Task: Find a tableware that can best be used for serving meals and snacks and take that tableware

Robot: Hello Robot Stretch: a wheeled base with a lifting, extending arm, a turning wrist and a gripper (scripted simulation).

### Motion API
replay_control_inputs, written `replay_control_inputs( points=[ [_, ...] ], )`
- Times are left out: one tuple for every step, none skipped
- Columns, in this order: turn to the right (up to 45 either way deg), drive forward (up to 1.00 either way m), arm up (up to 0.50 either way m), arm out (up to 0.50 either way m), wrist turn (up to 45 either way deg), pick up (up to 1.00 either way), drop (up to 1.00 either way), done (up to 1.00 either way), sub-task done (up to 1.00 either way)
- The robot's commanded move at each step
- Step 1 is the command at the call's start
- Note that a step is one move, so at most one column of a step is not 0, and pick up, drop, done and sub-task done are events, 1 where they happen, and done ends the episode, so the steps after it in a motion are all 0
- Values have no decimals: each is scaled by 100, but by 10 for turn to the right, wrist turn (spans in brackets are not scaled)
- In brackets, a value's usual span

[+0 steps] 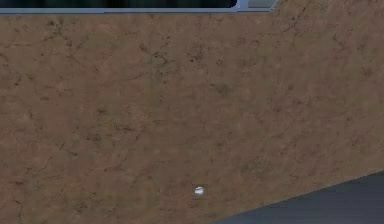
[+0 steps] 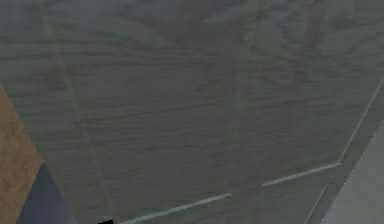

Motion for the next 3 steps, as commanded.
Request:
replay_control_inputs(
  points=[
    [60,0,0,0,0,0,0,0,0],
    [0,20,0,0,0,0,0,0,0],
    [210,0,0,0,0,0,0,0,0]
  ],
)
